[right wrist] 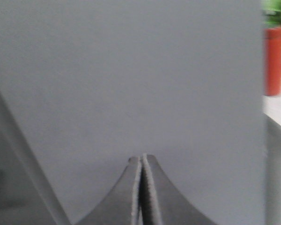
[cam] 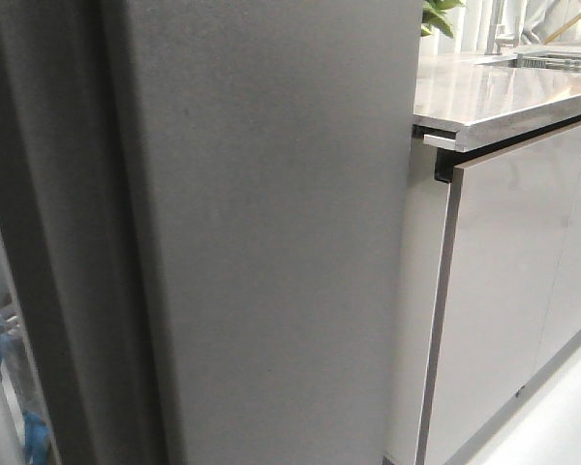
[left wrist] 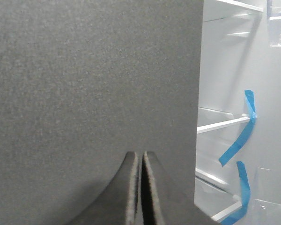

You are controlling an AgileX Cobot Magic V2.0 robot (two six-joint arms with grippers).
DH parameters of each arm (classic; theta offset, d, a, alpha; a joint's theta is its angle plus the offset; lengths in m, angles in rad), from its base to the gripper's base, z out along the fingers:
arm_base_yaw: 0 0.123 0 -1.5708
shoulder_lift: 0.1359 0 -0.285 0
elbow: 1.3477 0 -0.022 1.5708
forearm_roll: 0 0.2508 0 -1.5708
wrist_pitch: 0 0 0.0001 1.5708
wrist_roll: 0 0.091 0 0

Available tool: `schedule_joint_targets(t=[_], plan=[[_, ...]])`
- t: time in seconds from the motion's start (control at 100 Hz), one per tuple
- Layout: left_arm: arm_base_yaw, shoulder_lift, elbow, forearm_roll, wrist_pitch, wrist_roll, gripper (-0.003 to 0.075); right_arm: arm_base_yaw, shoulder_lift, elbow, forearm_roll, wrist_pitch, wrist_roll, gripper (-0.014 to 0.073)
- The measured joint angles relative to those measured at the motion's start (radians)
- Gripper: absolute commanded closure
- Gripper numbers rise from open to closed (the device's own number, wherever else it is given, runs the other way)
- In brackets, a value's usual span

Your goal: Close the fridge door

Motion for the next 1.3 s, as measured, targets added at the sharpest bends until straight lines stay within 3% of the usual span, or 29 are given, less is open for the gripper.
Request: schedule_joint_targets(t=[0.4, 0.64, 0.959, 1.299], plan=[[0.0, 0.0, 0.0, 0.0, 0.0, 0.0, 0.074, 0.144, 0.417, -0.379, 0.0, -0.008, -0.067, 0.0638], [0.0, 0.0, 0.0, 0.0, 0.0, 0.0, 0.074, 0.165, 0.572, -0.552, 0.049, -0.008, -0.094, 0.0638], [0.0, 0.0, 0.0, 0.0, 0.0, 0.0, 0.074, 0.243, 0.656, -0.582, 0.082, -0.017, -0.167, 0.0638], [0.0, 0.0, 0.0, 0.0, 0.0, 0.0, 0.074, 0.341, 0.721, -0.584, 0.086, -0.132, -0.216, 0.0638]])
